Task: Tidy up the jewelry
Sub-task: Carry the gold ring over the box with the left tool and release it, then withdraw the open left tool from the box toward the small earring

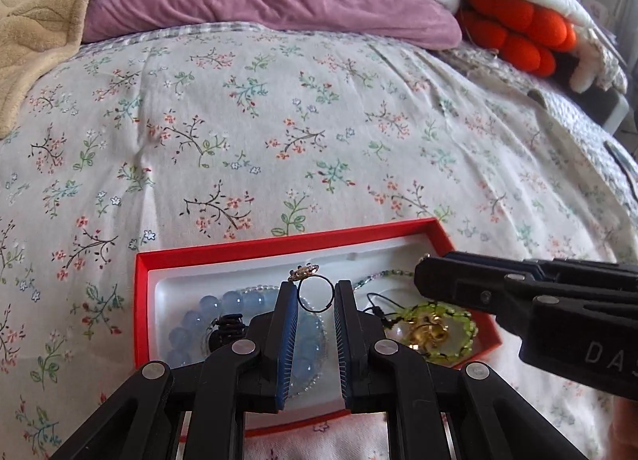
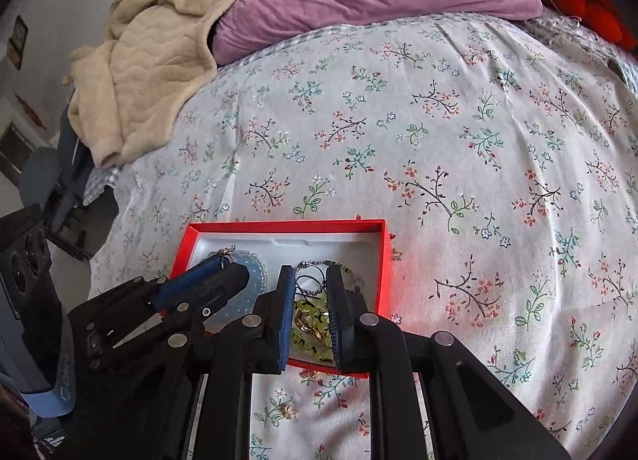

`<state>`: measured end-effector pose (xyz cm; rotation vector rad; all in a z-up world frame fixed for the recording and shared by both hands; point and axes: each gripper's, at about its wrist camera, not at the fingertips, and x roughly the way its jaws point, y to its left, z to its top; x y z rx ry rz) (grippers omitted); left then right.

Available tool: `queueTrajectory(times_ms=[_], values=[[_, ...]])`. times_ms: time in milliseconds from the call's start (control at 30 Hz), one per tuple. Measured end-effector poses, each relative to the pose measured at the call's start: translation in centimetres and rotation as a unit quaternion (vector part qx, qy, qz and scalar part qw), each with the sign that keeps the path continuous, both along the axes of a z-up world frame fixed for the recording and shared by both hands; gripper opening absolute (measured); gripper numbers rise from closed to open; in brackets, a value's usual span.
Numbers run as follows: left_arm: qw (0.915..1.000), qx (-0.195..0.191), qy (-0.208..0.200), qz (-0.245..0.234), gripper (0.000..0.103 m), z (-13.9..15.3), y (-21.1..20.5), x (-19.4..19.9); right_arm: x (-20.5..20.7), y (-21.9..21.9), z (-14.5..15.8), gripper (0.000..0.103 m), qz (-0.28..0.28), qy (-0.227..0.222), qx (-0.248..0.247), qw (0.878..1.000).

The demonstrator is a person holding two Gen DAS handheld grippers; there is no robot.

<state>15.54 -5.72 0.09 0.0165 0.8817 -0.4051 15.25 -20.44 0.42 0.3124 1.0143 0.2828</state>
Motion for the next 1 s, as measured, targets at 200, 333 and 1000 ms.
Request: queueTrajectory(times_ms=[200,333,1000], values=[[1.0000,0.007,0.005,0.000,0.013,-0.7,-0.1,0.8,1.1,-0.3,-0.7,0.017,-0.006,0.005,0.005,1.000],[1.0000,0.006,0.003,0.000,0.013,-0.8,-0.2,1.1,1.4,-0.5,-0.9,0.018,-0.009,0.010,0.019,1.000],[0.9988,0.047,-0.009,0.003,0.043,0.5,0.6,-1.5,-0.5,-1.3,1.2,0.042,-0.012,-0.001,0.022,1.000]])
